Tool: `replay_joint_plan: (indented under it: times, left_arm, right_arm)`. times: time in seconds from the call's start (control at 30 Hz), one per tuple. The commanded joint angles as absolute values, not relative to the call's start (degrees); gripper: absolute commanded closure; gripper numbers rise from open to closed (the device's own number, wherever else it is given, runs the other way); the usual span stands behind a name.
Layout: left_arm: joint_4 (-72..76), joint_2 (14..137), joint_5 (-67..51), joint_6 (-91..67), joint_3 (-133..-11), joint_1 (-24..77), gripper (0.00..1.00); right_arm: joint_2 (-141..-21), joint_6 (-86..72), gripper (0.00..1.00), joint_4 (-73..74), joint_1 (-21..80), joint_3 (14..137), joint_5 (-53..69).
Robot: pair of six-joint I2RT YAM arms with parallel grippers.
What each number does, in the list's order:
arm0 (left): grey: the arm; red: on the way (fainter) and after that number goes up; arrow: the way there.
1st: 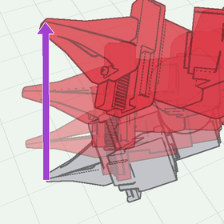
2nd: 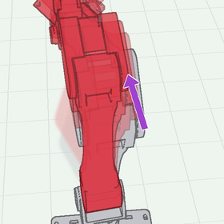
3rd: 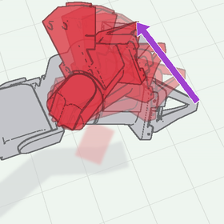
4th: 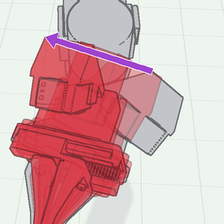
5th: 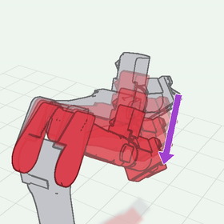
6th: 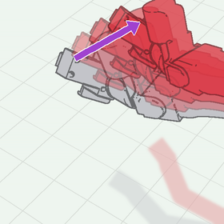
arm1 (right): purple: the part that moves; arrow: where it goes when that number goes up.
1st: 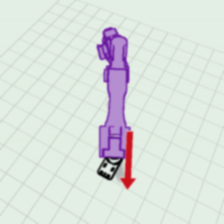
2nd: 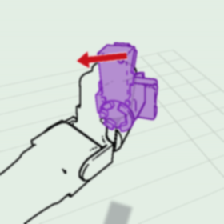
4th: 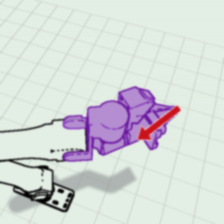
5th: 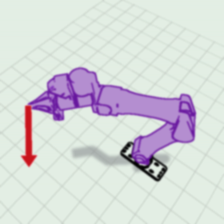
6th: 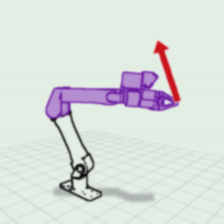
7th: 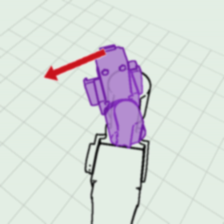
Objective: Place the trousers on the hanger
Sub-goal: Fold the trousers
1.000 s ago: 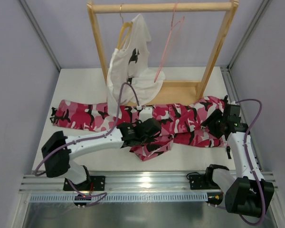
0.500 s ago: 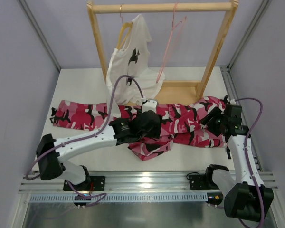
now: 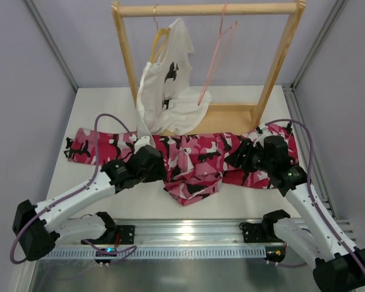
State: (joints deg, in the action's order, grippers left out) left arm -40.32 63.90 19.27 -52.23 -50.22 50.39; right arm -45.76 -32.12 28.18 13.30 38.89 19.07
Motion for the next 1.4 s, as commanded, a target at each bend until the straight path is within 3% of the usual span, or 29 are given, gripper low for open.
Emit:
replay_joint_plan:
  times: [0.0, 0.13, 0.2, 0.57, 0.7, 0.83, 1.07, 1.37]
  left_arm:
    - [-28.07, 58.02, 9.77, -56.07, -43.46, 45.1, 0.31]
    - [-20.83, 55.98, 4.05, -56.95, -37.71, 42.8, 0.31]
    - [-20.31, 56.51, 3.25, -56.34, -37.18, 42.8, 0.29]
    - [-18.54, 60.12, 4.3, -58.18, -35.33, 42.8, 0.28]
    - [-19.33, 58.28, 6.32, -59.23, -33.93, 42.89, 0.27]
    - [-21.18, 55.47, 8.09, -60.11, -33.14, 42.8, 0.26]
    - [-4.49, 51.15, 0.88, -62.14, -24.26, 42.98, 0.23]
    - [4.39, 56.24, -3.87, -57.84, -25.48, 44.38, 0.26]
  right_arm:
    - [-46.4, -42.84, 0.43, 21.11, 20.8, 39.03, 14.42]
    - [-47.81, -53.86, 0.43, 6.21, 27.67, 33.32, 13.53]
    - [-50.69, -56.06, 0.39, 2.56, 31.09, 32.34, 12.49]
    - [-71.35, -55.73, 0.31, 12.83, 49.11, 45.61, -3.69]
    - [-76.9, -55.28, 0.39, 10.55, 51.41, 42.28, -3.69]
    - [-74.8, -56.07, 0.44, 9.15, 53.0, 35.26, -7.82]
    - [-70.58, -55.11, 0.45, 7.03, 53.09, 30.49, -8.87]
    - [-72.16, -54.67, 0.45, 4.31, 53.09, 31.2, -6.68]
